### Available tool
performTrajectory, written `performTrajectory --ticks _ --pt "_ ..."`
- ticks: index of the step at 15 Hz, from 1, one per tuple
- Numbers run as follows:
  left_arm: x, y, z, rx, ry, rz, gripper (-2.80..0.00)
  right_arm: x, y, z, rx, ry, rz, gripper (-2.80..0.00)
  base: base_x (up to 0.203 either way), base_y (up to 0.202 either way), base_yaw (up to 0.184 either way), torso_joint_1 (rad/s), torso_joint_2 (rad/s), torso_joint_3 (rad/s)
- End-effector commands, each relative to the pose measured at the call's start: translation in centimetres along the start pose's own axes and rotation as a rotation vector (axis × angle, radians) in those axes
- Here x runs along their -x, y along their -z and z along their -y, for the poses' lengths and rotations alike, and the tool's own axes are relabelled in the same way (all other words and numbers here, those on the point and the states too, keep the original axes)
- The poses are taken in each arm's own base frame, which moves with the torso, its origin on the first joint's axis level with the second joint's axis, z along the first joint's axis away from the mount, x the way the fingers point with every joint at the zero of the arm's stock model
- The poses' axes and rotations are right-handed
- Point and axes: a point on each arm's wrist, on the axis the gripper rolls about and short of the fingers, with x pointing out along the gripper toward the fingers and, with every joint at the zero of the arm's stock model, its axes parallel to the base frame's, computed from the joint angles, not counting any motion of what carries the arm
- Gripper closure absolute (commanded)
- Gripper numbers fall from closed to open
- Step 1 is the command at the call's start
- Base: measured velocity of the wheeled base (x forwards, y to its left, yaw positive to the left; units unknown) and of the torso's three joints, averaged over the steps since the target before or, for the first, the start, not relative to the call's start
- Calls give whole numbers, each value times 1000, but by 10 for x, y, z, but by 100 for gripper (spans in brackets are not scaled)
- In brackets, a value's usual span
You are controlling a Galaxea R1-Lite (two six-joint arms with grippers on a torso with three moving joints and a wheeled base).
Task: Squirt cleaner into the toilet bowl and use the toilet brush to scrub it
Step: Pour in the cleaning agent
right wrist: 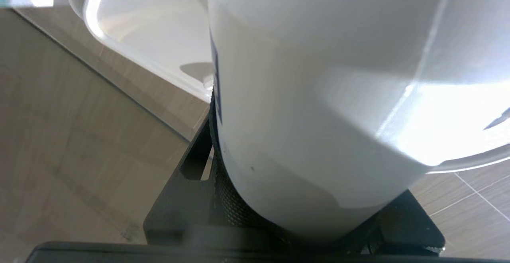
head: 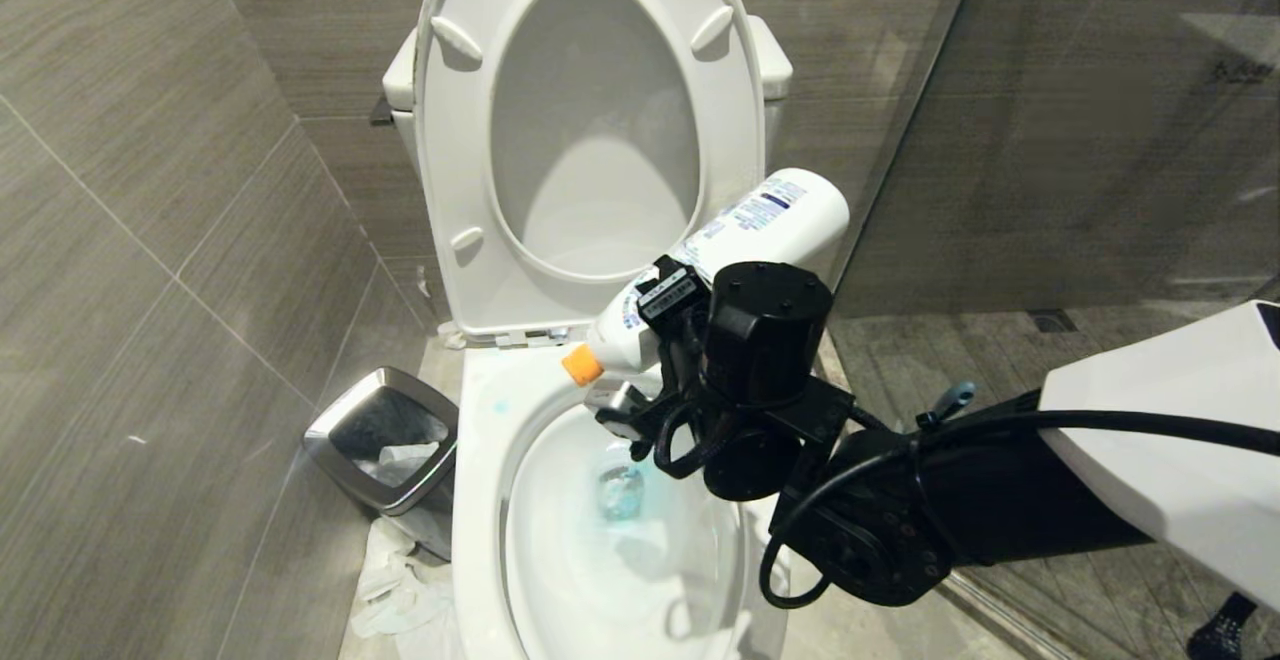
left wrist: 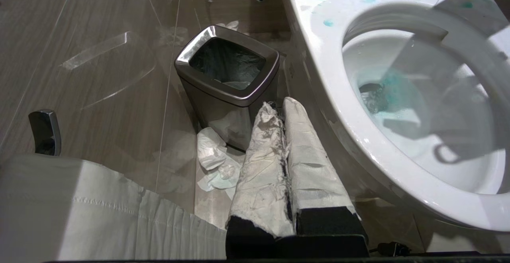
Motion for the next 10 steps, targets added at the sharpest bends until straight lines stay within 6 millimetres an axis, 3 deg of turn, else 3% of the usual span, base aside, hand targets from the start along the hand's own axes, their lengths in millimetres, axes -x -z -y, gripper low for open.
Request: performTrajectory --ticks 1,6,10 --pt "0 0 0 0 0 -1 0 7 2 1 4 2 6 0 0 0 0 0 0 0" --pt "0 0 0 0 -1 -2 0 33 22 0 12 -7 31 0 0 0 0 0 0 0" --pt "0 0 0 0 0 -1 0 42 31 -3 -23 -18 30 0 0 0 0 0 0 0"
